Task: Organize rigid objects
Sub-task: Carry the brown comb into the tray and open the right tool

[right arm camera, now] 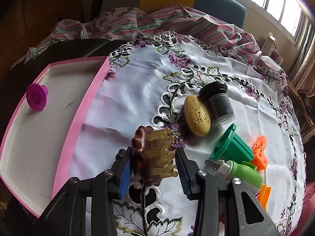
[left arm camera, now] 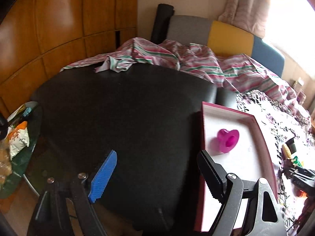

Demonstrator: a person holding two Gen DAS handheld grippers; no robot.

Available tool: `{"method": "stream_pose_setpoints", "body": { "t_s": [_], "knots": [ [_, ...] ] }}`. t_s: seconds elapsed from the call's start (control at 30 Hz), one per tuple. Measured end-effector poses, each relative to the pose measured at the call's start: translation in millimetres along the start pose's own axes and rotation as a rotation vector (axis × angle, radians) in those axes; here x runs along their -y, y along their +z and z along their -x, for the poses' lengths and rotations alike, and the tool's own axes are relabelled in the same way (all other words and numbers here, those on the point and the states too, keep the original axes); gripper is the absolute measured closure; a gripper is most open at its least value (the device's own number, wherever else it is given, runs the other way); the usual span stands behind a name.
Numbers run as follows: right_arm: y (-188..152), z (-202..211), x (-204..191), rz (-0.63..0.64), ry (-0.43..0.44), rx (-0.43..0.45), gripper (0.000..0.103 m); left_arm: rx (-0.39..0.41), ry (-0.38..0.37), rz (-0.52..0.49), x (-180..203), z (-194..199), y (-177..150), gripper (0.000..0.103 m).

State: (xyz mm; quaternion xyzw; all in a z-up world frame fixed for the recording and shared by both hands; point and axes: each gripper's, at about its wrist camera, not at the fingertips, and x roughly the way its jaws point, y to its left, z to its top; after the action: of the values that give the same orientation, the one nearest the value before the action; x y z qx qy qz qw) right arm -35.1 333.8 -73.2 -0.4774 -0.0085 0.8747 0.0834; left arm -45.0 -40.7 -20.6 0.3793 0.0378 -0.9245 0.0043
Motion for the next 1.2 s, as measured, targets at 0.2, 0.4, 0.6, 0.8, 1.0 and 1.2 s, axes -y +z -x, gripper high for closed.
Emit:
{"method": "stream_pose_setpoints", "body": {
  "t_s": [0.2, 0.4, 0.6, 0.8, 1.0, 1.2],
  "knots": [
    [19, 23, -16, -0.025, 0.048, 0.077, 0.061, 0.002, 0.042, 0.029, -19, 1, 0, 0.019],
    [41, 42, -63, 0.023, 0.145, 0.158, 0.061, 0.004, 0.069, 0.052, -33, 3, 0, 0.019],
    [58, 35, -108, 0.072, 0.206, 0.163, 0.061, 0.007, 0.078, 0.062, -39, 3, 1, 0.017],
    [69, -2, -139, 0.087, 0.202, 0.089, 0.061, -0.011, 0.074, 0.069, -42, -2, -3, 0.017],
    [75, -29, -149, 0.054, 0.222, 0.032, 0.059, -0.04, 0.052, 0.063, -39, -9, -9, 0.017],
    [76, -26, -146, 0.041, 0.242, 0.034, 0.057, -0.036, 0.04, 0.028, -28, -8, -12, 0.015]
  ]
}}
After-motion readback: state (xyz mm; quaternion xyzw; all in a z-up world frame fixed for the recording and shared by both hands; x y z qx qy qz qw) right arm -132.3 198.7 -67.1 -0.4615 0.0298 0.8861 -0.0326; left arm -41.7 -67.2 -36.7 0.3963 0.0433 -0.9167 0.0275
